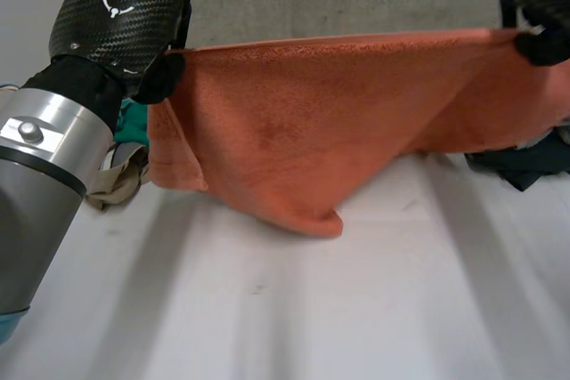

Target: Fold the laundry.

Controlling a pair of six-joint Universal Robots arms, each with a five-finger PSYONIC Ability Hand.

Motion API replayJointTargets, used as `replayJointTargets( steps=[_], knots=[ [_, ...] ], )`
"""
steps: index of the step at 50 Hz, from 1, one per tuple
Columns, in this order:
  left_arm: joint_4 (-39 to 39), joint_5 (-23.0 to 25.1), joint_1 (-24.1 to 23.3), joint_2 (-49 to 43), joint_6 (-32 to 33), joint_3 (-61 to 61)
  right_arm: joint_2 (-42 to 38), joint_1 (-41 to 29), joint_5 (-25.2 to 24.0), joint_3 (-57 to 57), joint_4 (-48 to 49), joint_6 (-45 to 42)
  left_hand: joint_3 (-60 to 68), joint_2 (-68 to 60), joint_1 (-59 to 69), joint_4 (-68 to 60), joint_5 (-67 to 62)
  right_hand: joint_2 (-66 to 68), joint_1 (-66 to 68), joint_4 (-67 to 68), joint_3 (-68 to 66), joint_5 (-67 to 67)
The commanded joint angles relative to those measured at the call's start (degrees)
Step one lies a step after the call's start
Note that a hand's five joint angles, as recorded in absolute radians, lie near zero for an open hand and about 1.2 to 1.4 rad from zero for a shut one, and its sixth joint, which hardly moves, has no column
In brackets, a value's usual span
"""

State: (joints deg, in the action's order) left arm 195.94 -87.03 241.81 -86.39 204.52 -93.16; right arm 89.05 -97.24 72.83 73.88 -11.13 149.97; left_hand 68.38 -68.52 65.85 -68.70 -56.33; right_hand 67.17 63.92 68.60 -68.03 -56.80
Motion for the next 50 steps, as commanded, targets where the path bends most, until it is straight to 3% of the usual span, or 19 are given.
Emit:
replayJointTargets(
  steps=[1,11,15,22,26,28,31,36,42,50],
  knots=[
    [-0.83,0.72,-0.02,-4.91,0.09,-0.7,-5.89,-0.49,0.2,0.3,-3.63,-1.35,11.62,-11.48,14.15,-11.3,-13.67,12.83,16.08,11.4,-11.97,-13.2],
    [-0.74,1.51,0.07,-28.1,0.36,4.99,-25.67,-1.2,0.38,0.31,-2.23,-1.7,11.62,-11.48,14.15,-11.3,-13.67,12.83,16.08,11.4,-11.97,-13.2],
    [-0.56,1.51,1.12,-33.92,0.71,12.81,-31.03,-1.63,0.64,-3.72,4.95,-0.91,11.62,-11.48,14.15,-11.3,-13.67,12.83,16.08,11.4,-11.97,-13.2],
    [3.99,1.86,4.28,-35.6,1.06,34.52,-30.08,-4.8,6.78,-13.57,22.36,6.9,11.62,-11.48,14.15,-11.3,-13.67,12.83,16.08,11.4,-11.97,-13.2],
    [14.88,1.69,4.81,-34.98,0.8,41.56,-24.56,-5.33,11.27,-16.13,39.64,11.39,11.62,-11.48,14.15,-11.3,-13.67,12.83,16.08,11.4,-11.97,-13.2],
    [20.08,1.77,5.08,-32.88,0.8,42.45,-23.31,-5.5,11.72,-16.48,43.38,11.57,11.62,-11.48,14.15,-11.3,-13.67,12.83,16.08,11.4,-11.97,-13.2],
    [20.89,2.21,5.08,-28.23,0.62,41.05,-21.38,-5.68,11.28,-16.57,44.36,11.4,11.62,-11.48,14.15,-11.3,-13.67,12.83,16.08,11.4,-11.97,-13.2],
    [15.27,4.32,4.9,-22.69,-1.75,32.62,-18.13,-5.24,9.26,-13.85,39.97,11.75,11.62,-11.48,14.15,-11.3,-13.67,12.83,16.08,11.4,-11.97,-13.2],
    [7.54,6.78,4.9,-13.21,-2.55,14.73,-14.26,-5.59,3.81,-3.31,31.27,11.22,11.62,-11.48,14.15,-11.3,-13.67,12.83,16.08,11.4,-11.97,-13.2],
    [6.91,6.87,5.16,-6.68,-2.02,-8.93,-10.56,-4.8,-0.14,15.14,23.97,10.52,11.62,-11.48,14.15,-11.3,-13.67,12.83,16.08,11.4,-11.97,-13.2]
  ],
)
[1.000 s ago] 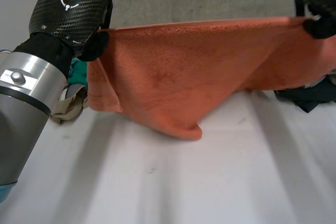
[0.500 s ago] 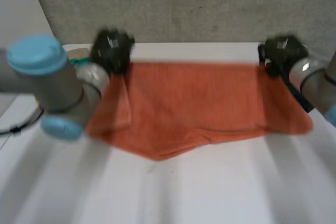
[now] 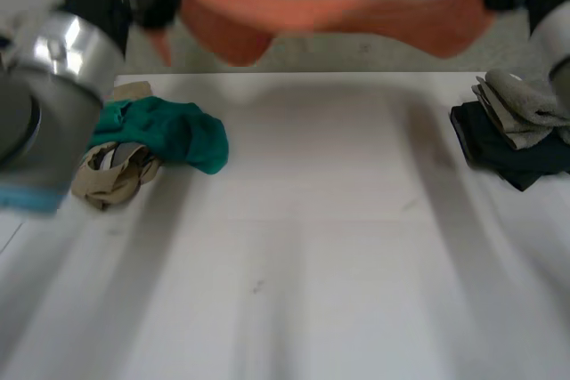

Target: Fold the laundry.

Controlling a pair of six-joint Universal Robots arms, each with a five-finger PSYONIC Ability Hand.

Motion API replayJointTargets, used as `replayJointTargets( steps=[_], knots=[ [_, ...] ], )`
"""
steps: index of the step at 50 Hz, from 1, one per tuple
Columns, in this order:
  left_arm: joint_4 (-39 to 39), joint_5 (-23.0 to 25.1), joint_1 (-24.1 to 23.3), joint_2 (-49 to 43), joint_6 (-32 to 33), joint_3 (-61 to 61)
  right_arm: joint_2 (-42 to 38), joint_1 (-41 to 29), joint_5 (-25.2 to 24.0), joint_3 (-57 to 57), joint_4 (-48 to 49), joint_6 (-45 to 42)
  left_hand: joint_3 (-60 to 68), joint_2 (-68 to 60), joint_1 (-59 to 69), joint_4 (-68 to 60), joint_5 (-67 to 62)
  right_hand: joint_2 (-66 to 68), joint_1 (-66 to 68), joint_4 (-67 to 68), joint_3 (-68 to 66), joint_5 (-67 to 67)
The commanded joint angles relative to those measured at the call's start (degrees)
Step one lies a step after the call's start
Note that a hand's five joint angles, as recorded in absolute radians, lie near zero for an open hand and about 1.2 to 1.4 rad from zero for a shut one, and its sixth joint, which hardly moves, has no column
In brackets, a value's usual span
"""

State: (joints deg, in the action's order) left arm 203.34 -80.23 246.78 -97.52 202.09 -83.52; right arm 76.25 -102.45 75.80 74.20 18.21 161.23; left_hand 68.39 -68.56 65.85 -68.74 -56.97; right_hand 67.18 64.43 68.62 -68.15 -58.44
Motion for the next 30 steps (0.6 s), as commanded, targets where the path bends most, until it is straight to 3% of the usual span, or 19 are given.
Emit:
replayJointTargets(
  steps=[1,7,15,18,23,30],
  knots=[
    [-0.23,0.17,0.28,4.36,0.41,-20.35,2.24,0.41,-3.46,16.66,-5.37,-1.17,11.61,-11.44,14.15,-11.26,-13.03,12.82,15.57,11.38,-11.85,-11.56],
    [4.69,0.34,0.54,-2.13,0.41,-27.04,-1.35,0.32,-6.36,27.64,-4.93,-8.19,11.61,-11.44,14.15,-11.26,-13.03,12.82,15.57,11.38,-11.85,-11.56],
    [9.44,0.52,1.95,-15.93,2.95,-24.68,-7.87,-0.03,-5.66,26.26,-5.64,-10.76,10.3,-10.13,12.84,-9.95,-11.72,12.82,15.57,11.38,-11.85,-11.56],
    [9.27,0.78,3.88,-18.49,4.36,-23.27,-7.87,0.23,-5.75,25.99,-5.64,-10.32,3.23,-3.06,5.77,-2.88,-4.66,12.82,15.57,11.38,-11.85,-11.56],
    [8.83,3.32,7.04,-17.88,4.37,-24.23,-7.96,0.58,-6.19,26.43,-5.64,-10.14,-32.39,32.56,-29.85,32.74,30.97,12.82,15.57,11.38,-11.85,-11.56],
    [6.28,7.46,7.05,-16.82,0.94,-25.81,-7.96,0.76,-5.75,26.17,-5.55,-10.23,-33.46,33.62,-30.91,33.8,32.03,12.82,15.57,11.38,-11.85,-11.56]
  ],
)
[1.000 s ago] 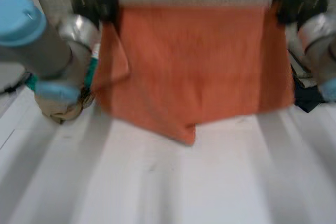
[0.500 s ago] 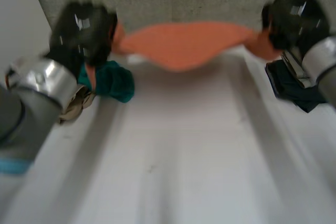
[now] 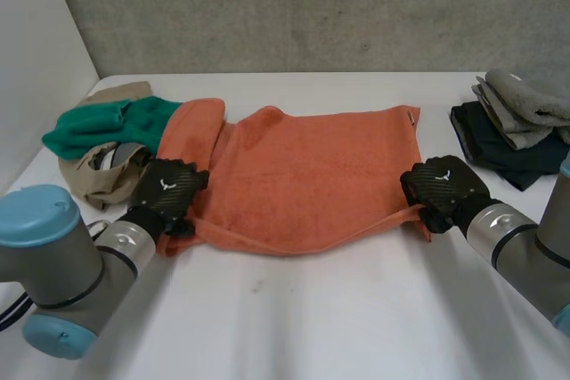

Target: Fold the laundry.

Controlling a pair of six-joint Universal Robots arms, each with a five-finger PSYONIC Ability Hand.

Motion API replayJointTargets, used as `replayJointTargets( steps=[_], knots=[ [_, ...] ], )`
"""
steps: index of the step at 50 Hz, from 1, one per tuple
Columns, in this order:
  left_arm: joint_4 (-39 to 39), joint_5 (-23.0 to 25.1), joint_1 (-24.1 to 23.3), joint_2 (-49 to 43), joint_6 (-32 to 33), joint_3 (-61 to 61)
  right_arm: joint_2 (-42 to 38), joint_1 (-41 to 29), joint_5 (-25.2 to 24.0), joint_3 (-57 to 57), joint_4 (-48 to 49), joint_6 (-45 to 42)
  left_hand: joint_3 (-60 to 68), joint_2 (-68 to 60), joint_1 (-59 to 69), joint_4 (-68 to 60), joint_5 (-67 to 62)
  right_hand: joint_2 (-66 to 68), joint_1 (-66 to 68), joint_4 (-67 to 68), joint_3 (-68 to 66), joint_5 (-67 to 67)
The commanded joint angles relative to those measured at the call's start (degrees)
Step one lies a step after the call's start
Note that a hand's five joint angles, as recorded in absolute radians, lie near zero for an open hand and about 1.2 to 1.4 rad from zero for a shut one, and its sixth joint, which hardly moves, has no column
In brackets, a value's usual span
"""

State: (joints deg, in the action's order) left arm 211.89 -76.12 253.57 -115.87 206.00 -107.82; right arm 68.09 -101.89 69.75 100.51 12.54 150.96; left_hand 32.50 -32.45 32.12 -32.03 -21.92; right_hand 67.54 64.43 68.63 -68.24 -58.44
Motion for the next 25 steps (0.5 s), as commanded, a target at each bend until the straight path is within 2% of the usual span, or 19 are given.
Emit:
replayJointTargets(
  steps=[1,12,19,24,25],
  knots=[
    [-3.14,2.73,0.43,1.44,-3.58,-1.6,0.2,0.21,0.39,-0.14,0.2,0.04,3.11,-3.16,3.49,-3.58,-3.68,12.46,15.57,11.37,-11.76,-11.56],
    [-6.23,-3.51,1.75,1.88,-3.33,-2.48,0.29,1.61,2.32,-0.23,0.11,0.3,5.29,-5.34,5.67,-5.76,-5.87,12.46,15.57,11.37,-11.76,-11.56],
    [-6.23,-3.78,3.25,1.7,-2.09,-2.57,0.29,1.44,2.76,-0.31,0.11,0.3,20.75,-20.8,21.13,-21.22,-21.33,12.46,15.57,11.37,-11.76,-11.56],
    [-5.7,-3.86,4.21,2.75,-1.74,-2.57,0.29,1.44,2.76,-0.23,0.11,0.3,47.44,-47.49,47.82,-47.91,-48.02,12.46,15.57,11.37,-11.76,-11.56],
    [-5.7,-3.86,4.3,3.28,-1.74,-2.57,0.29,1.44,2.76,-0.23,0.11,0.3,47.5,-47.55,47.88,-47.97,-48.08,12.46,15.57,11.37,-11.76,-11.56]
  ],
)
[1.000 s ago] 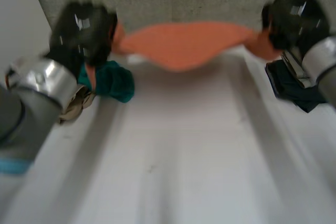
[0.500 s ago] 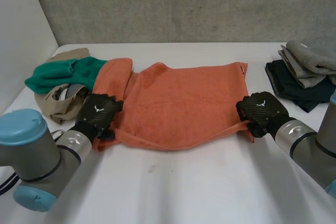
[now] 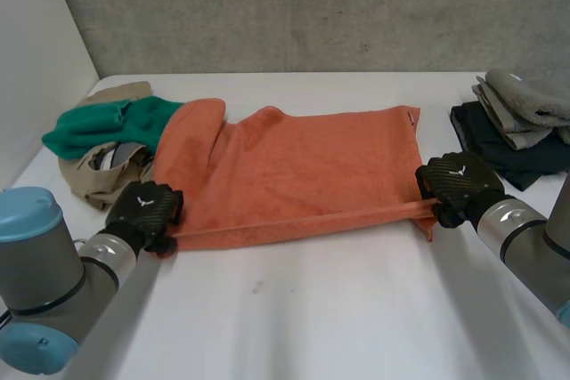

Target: Fold the laundry.

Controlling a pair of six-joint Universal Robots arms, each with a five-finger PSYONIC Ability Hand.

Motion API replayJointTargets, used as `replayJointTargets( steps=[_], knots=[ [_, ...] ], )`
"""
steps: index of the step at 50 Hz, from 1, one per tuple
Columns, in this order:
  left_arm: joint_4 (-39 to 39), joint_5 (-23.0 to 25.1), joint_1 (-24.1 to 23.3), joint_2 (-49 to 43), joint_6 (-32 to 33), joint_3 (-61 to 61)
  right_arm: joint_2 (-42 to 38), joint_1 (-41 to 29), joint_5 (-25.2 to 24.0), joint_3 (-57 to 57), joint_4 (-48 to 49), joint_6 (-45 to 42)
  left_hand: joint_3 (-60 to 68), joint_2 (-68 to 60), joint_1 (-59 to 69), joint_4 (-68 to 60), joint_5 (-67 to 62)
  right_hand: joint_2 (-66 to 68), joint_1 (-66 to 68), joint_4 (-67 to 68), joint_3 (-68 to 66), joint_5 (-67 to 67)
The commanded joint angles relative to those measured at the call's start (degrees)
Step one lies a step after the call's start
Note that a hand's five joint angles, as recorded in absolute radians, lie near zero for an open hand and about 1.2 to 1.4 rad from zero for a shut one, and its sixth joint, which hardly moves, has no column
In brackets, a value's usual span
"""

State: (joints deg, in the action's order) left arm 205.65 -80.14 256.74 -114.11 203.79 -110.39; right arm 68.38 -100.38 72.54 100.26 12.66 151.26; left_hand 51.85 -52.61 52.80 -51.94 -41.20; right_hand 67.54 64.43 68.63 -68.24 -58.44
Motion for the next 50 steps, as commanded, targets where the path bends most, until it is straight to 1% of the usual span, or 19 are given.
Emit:
replayJointTargets(
  steps=[1,5,8,9,12,13,16,17,20,24,28,33,39,43,44,47,48,49,50],
  knots=[
    [0.54,0.07,1.22,1.95,0.47,0.0,0.0,-0.08,-0.03,0.02,0.0,0.0,28.15,-27.39,27.2,-28.06,-28.8,12.46,15.57,11.37,-11.76,-11.56],
    [0.54,-0.02,1.22,4.94,0.21,-0.18,0.09,-0.17,0.06,-0.42,-0.44,1.22,28.15,-27.39,27.2,-28.06,-28.8,12.46,15.57,11.37,-11.76,-11.56],
    [0.45,-0.02,0.87,6.61,-0.23,-0.27,0.09,0.0,0.06,-0.86,-1.4,3.07,28.15,-27.39,27.2,-28.06,-28.8,-24.37,-21.26,-25.46,25.07,25.28],
    [0.45,-0.02,0.78,6.97,-0.24,-0.27,0.17,0.18,0.06,-1.9,-2.97,4.73,28.15,-27.39,27.2,-28.06,-28.8,-29.98,-26.87,-31.07,30.68,30.89],
    [0.36,-0.02,0.69,8.02,-0.24,-0.18,0.26,1.49,0.06,-4.1,-7.19,6.5,28.15,-27.39,27.2,-28.06,-28.8,-35.4,-32.29,-36.49,36.1,36.3],
    [0.28,-0.02,0.69,8.2,-0.24,-0.09,0.26,2.98,-0.47,-6.11,-11.47,7.28,28.15,-27.39,27.2,-28.06,-28.8,-39.25,-36.14,-40.34,39.95,40.15],
    [-0.08,0.07,0.6,8.38,-0.32,0.34,0.26,5.01,-0.73,-9.72,-18.79,8.34,28.15,-27.39,27.2,-28.06,-28.8,-40.47,-37.35,-41.56,41.17,41.37],
    [-0.08,0.07,0.6,8.46,-0.24,0.43,0.18,6.15,-1.26,-11.39,-23.07,9.04,28.15,-27.39,27.2,-28.06,-28.8,-40.3,-37.19,-41.39,41.0,41.2],
    [-0.16,0.07,0.52,8.73,-0.32,0.96,0.09,7.47,-1.7,-12.63,-26.36,10.54,28.15,-27.39,27.2,-28.06,-28.8,-39.96,-36.85,-41.05,40.66,40.87],
    [-0.25,0.07,0.34,9.78,-0.5,1.93,-0.62,8.79,-2.05,-12.11,-24.27,15.89,28.15,-27.39,27.2,-28.06,-28.8,-39.46,-36.35,-40.55,40.16,40.36],
    [-0.16,0.15,-0.27,10.4,-0.5,2.63,-1.75,9.59,-3.11,-11.14,-21.71,23.97,28.15,-27.39,27.2,-28.06,-28.8,-39.62,-36.51,-40.71,40.33,40.53],
    [-0.16,0.07,-0.45,10.57,-0.5,3.25,-5.18,9.15,-5.83,-11.23,-20.48,33.9,28.15,-27.39,27.2,-28.06,-28.8,-39.46,-36.35,-40.55,40.16,40.36],
    [-0.25,-0.02,-0.45,11.01,-0.5,3.51,-9.66,8.62,-5.66,-13.16,-17.76,38.14,28.15,-27.39,27.2,-28.06,-28.8,-38.95,-35.84,-40.04,39.65,39.86],
    [-0.16,-0.02,-0.36,11.8,-0.59,3.6,-14.41,5.11,-4.43,-16.41,-16.61,40.07,28.15,-27.39,27.2,-28.06,-28.8,-37.78,-34.67,-38.87,38.48,38.69],
    [-0.16,-0.02,-0.36,11.98,-0.5,3.6,-15.11,4.49,-4.08,-17.03,-16.53,40.25,28.15,-27.39,27.2,-28.06,-28.8,-36.11,-33.0,-37.2,36.81,37.01],
    [-0.16,-0.02,-0.36,12.68,-0.59,3.69,-17.66,2.73,-2.5,-19.4,-16.53,40.07,28.15,-27.39,27.2,-28.06,-28.8,-18.65,-15.54,-19.74,19.35,19.55],
    [-0.16,-0.02,-0.36,12.77,-0.59,3.77,-18.45,2.12,-1.36,-20.54,-16.53,40.07,28.15,-27.39,27.2,-28.06,-28.8,-1.45,1.67,-2.54,2.15,2.35],
    [-0.16,-0.11,-0.36,13.2,-0.5,4.04,-18.46,2.03,-0.83,-20.9,-16.44,39.9,28.15,-27.39,27.2,-28.06,-28.8,8.88,12.0,7.79,-8.18,-7.98],
    [-0.25,-0.11,-0.36,13.47,-0.5,4.13,-17.94,1.94,0.66,-21.33,-16.09,39.46,28.15,-27.39,27.2,-28.06,-28.8,12.42,15.54,11.33,-11.72,-11.52]
  ],
)
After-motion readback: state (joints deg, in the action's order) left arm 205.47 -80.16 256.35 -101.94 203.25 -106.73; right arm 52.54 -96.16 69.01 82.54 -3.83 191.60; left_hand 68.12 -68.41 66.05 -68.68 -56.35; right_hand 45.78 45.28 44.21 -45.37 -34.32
